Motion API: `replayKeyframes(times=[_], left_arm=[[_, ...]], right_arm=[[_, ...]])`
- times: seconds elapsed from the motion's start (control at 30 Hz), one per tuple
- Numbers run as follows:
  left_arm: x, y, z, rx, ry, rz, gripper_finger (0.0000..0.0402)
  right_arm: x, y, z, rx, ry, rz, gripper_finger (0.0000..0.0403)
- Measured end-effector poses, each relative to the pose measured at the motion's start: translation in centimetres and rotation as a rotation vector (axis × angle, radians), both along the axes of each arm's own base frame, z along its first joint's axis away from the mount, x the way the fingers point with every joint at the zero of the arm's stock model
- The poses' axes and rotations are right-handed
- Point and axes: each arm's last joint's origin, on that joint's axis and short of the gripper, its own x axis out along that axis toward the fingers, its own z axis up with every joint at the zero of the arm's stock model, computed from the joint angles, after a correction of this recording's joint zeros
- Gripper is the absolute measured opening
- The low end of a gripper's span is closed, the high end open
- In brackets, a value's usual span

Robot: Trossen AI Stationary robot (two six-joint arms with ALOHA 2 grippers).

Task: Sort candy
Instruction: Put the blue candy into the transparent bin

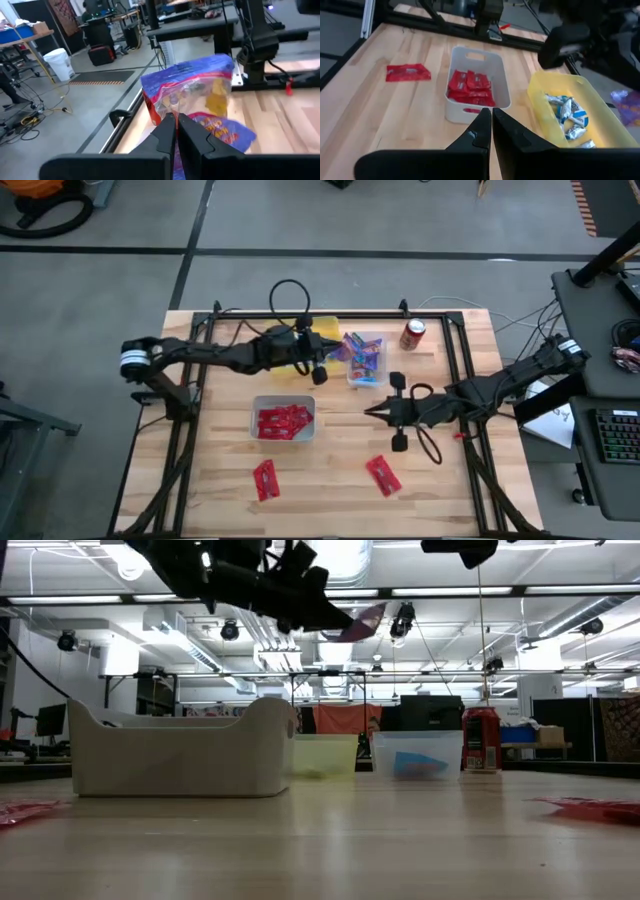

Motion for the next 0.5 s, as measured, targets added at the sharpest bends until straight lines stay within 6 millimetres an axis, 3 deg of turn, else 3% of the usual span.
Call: replayKeyframes(times=[0.23,0.5], left_arm=[[1.6,0.3,-2.2,-0.062,-0.041,0.009,0.0000],[1.7,0.3,-2.4,-0.069,-0.049,0.008,0.0000]], right_arm=[[0.5,0.2,0.0,0.023,-0.057,-0.001,0.0009],[2.0,0.8,-1.8,-0.038,-0.148,0.063,0.0009]])
